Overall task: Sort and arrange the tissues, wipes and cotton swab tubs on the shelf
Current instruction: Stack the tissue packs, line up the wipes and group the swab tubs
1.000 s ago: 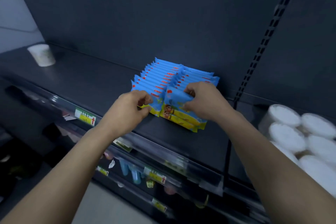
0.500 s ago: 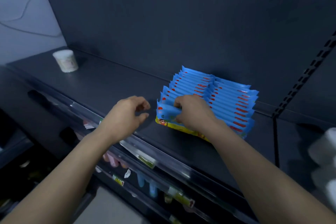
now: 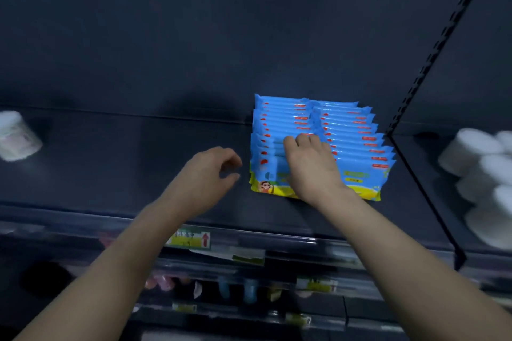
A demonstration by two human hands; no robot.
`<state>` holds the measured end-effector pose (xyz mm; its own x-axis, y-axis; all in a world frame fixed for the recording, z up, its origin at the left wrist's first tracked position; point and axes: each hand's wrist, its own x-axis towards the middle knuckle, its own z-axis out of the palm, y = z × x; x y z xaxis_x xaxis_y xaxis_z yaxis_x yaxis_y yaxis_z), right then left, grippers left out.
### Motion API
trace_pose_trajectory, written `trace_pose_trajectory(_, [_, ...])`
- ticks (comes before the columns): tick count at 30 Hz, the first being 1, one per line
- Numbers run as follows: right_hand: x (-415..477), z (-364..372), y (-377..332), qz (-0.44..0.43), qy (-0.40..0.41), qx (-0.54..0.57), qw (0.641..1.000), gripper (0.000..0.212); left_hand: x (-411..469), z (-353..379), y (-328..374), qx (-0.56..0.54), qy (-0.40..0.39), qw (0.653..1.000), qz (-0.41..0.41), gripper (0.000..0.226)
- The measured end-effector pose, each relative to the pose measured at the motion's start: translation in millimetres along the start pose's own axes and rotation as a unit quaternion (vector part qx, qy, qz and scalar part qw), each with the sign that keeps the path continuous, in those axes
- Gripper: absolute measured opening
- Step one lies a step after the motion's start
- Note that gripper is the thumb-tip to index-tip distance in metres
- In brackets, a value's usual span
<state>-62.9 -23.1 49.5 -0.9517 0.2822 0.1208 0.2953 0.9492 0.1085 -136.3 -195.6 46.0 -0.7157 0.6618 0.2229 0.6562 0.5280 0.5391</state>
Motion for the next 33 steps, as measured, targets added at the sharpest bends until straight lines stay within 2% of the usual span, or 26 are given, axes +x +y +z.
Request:
trace_pose_trajectory(5, [3.5, -10.6, -0.9, 0.016, -0.010, 0.028, 0.999, 0.038, 9.9, 0.8, -14.4, -0.016, -0.004, 1.000, 0.021, 0.015])
trace_pose_trajectory(10, [34.2, -26.6, -20.1, -0.035, 0.027, 0.129, 0.991, 0.031, 14.6, -16.0, -34.7, -0.013, 0.021, 1.000, 0.003, 0.014])
trace_pose_trajectory(18, [110.8, -36.2, -102.2, -0.180, 0.015, 0.175, 0.968, 0.041, -9.0, -83.3, -102.9, 0.036, 0.130, 0.981, -0.138, 0.018])
trace_pose_trajectory(24, [149.3, -44.4, -185.1, -0.262, -0.022, 0.181, 0.948, 0.047, -37.3, -139.6, -169.5, 0.065, 0.199, 0.939, -0.274, 0.020])
trace_pose_trajectory(29, [178.3, -41.3, -237.6, -0.262, -0.029, 0.189, 0.946, 0.050, -28.3, -187.6, -243.1, 0.105, 0.210, 0.896, -0.376, 0.048])
trace_pose_trajectory(33, [195.7, -33.2, -263.4, -0.236, -0.051, 0.197, 0.950, 0.051, -6.8, -222.1, -288.6, 0.099, 0.136, 0.878, -0.448, 0.087])
